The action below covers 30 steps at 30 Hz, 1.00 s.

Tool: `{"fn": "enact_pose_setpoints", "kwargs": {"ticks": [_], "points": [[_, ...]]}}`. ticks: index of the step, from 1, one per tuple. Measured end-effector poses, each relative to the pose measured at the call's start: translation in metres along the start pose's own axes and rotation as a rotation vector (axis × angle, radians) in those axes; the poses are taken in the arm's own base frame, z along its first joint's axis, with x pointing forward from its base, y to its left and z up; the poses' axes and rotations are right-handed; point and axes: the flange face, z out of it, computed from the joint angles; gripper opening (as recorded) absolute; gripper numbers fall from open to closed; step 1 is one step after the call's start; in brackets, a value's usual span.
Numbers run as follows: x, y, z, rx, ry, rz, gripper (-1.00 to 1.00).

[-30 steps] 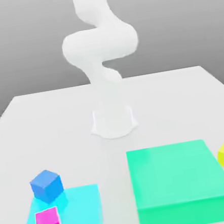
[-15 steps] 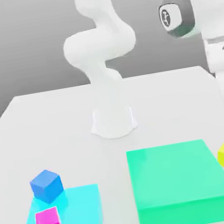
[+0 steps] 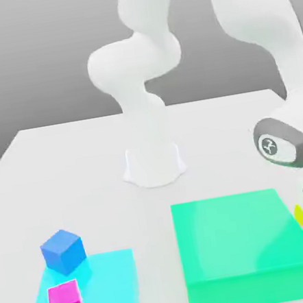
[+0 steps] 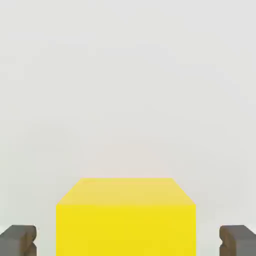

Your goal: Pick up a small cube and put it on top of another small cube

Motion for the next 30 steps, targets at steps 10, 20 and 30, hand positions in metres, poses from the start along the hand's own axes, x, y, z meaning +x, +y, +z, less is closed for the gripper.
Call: {"fn": "enact_pose_setpoints", "kwargs": {"ticks": [10,20,30], "points": [[0.004,0.028,-0.076,-0.017,0.027,0.034,-1.00],[-0.179,0.275,-0.168,-0.082,0.030,0.496,-1.00],[-0.365,0.318,-0.157,0.009,0.006,0.752,-1.00]]}}
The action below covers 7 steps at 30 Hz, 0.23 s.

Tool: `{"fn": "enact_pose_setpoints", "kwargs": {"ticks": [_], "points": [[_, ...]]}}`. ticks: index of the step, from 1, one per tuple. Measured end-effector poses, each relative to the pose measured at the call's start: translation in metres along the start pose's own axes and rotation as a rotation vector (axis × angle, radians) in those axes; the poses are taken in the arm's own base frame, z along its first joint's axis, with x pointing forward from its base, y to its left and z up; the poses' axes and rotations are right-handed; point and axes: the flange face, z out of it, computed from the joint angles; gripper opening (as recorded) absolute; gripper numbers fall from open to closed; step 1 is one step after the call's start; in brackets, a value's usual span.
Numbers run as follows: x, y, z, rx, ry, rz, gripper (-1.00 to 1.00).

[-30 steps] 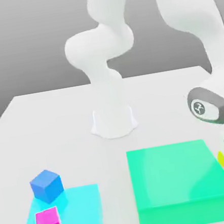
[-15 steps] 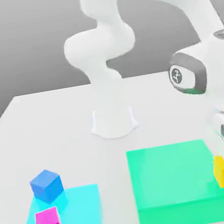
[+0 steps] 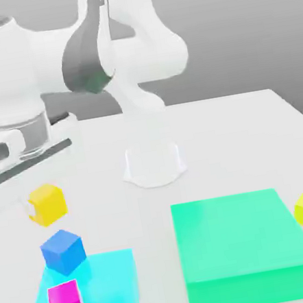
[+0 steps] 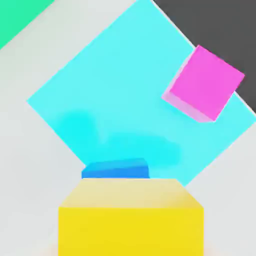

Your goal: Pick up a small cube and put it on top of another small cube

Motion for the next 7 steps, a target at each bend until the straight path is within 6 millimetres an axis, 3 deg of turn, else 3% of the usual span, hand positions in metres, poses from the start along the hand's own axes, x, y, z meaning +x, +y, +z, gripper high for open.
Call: {"fn": "enact_pose_setpoints", "kwargs": {"ticks": [3,4,7], "points": [[-0.002,0.001,0.029,-0.003,-0.002,0.003,-1.00],[-0.003,0.002,0.036,-0.006,-0.003,0.005,1.00],[-0.003,0.002,0.036,-0.006,-0.003,0.005,1.00]]}}
